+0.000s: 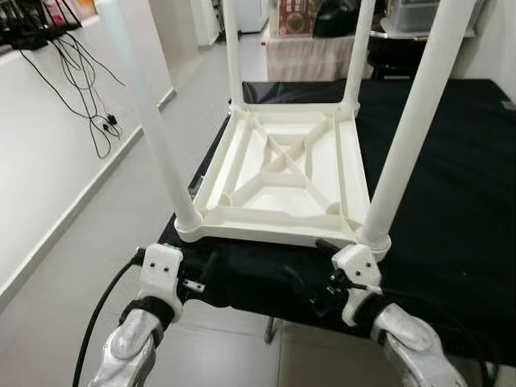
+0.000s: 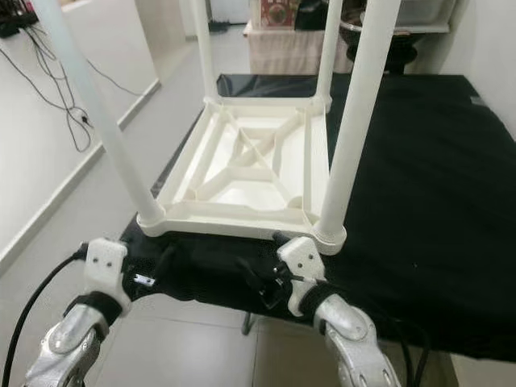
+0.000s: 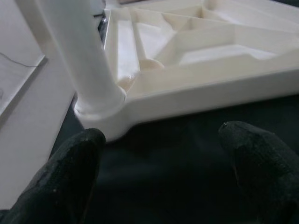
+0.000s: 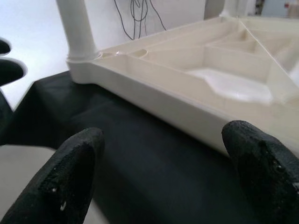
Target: Building children table
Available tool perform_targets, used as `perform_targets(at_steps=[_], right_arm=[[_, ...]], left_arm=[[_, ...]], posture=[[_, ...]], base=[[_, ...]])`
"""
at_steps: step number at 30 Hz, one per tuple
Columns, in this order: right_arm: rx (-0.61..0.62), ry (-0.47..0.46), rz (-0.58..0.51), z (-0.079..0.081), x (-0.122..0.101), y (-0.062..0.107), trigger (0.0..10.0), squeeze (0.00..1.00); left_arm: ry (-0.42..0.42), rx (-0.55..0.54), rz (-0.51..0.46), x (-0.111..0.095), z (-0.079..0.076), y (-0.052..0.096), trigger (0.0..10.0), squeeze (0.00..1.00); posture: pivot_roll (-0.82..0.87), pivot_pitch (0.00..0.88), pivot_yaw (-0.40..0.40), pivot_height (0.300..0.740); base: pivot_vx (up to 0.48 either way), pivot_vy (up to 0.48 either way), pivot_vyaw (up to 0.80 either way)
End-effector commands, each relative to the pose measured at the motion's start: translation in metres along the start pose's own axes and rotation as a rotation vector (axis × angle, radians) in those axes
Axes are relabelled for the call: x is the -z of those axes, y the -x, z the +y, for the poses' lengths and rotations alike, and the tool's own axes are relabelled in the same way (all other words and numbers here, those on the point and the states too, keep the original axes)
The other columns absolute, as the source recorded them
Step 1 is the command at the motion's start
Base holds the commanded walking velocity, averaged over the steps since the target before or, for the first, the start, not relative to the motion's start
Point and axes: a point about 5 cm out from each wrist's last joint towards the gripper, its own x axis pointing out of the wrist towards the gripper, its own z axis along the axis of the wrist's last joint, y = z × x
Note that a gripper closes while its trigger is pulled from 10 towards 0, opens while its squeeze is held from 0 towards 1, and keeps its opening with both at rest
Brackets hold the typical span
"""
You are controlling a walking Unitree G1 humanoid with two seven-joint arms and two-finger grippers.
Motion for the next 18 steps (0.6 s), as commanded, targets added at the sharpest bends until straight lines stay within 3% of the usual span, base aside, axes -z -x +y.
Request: perform_targets(at_steps=[1, 2, 4, 6, 11, 18], right_arm=[[-0.017, -0.01, -0.023, 0.002, -0.005, -0.003, 10.0, 0.0], [-0.029, -0.033, -0.029, 0.006, -0.004, 0.004, 10.0, 0.0], [-0.029, -0.033, -0.029, 0.006, -0.004, 0.004, 10.0, 0.0], [-0.043, -0.055, -0.043, 0.011, -0.006, 0.01, 10.0, 0.0], [-0.044, -0.11, -0.06, 0.019, -0.011, 0.021, 10.0, 0.0], [-0.043, -0.114, -0.058, 0.021, -0.012, 0.024, 10.0, 0.0]], left_arm=[[-0.007, 0.021, -0.002, -0.003, 0.0, -0.001, 10.0, 0.0], [0.019, 0.075, 0.01, -0.004, -0.007, 0.011, 10.0, 0.0], [0.019, 0.075, 0.01, -0.004, -0.007, 0.011, 10.0, 0.0], [0.051, 0.138, 0.025, -0.005, -0.015, 0.025, 10.0, 0.0], [0.063, 0.122, 0.03, -0.007, -0.016, 0.029, 10.0, 0.0], [0.082, 0.111, 0.02, -0.009, -0.016, 0.029, 10.0, 0.0]], posture=[[-0.03, 0.113, 0.058, 0.74], [-0.03, 0.111, 0.059, 0.74], [-0.03, 0.111, 0.059, 0.74], [-0.02, 0.111, 0.054, 0.74], [-0.01, 0.115, 0.051, 0.74], [-0.01, 0.114, 0.056, 0.74]], base=[[0.0, 0.0, 0.0], [0.0, 0.0, 0.0], [0.0, 0.0, 0.0], [0.0, 0.0, 0.0], [0.0, 0.0, 0.0], [0.0, 0.0, 0.0]])
